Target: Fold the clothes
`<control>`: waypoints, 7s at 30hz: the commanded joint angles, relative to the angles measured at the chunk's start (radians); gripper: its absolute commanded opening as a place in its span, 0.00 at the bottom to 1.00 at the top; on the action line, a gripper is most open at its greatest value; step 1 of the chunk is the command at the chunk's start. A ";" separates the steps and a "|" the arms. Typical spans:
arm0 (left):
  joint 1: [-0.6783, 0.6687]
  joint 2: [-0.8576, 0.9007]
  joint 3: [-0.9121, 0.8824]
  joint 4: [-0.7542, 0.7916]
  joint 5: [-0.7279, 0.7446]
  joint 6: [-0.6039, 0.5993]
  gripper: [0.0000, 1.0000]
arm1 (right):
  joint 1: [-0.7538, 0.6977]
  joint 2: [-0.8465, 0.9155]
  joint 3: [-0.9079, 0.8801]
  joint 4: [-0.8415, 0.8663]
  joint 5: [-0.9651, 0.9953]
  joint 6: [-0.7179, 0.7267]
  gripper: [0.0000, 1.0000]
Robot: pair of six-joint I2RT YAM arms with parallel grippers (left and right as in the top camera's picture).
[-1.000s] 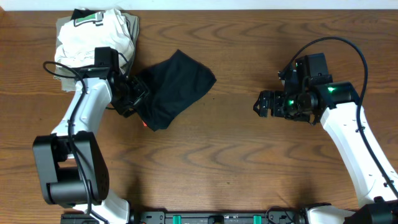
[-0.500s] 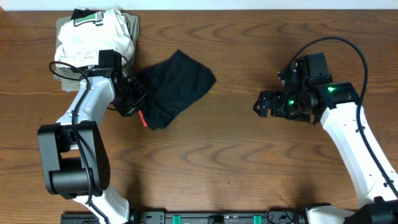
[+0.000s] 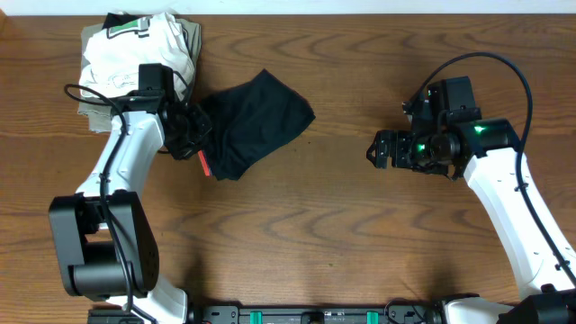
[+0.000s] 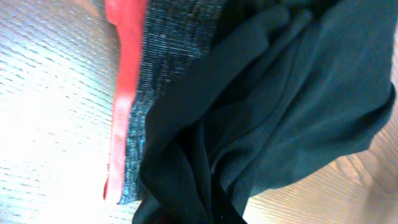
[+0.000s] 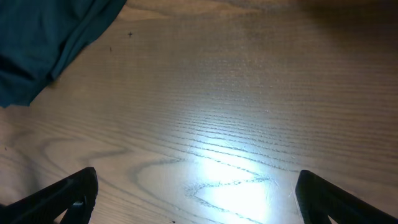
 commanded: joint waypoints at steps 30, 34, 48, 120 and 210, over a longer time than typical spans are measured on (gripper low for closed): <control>-0.029 0.037 0.039 0.326 -0.092 0.262 0.10 | 0.010 0.003 0.000 -0.018 0.006 0.013 0.99; -0.026 0.050 0.037 0.325 -0.174 0.262 0.17 | 0.010 0.003 0.000 -0.029 0.006 0.013 0.99; -0.011 -0.034 0.037 0.280 -0.178 0.250 0.98 | 0.010 0.003 0.000 -0.051 0.006 0.013 0.99; 0.066 -0.026 0.013 0.126 -0.145 0.301 0.98 | 0.010 0.003 0.000 -0.063 -0.010 0.013 0.99; 0.372 -0.138 -0.064 -0.177 -0.055 -0.121 0.98 | 0.010 0.003 0.000 -0.032 -0.024 0.009 0.99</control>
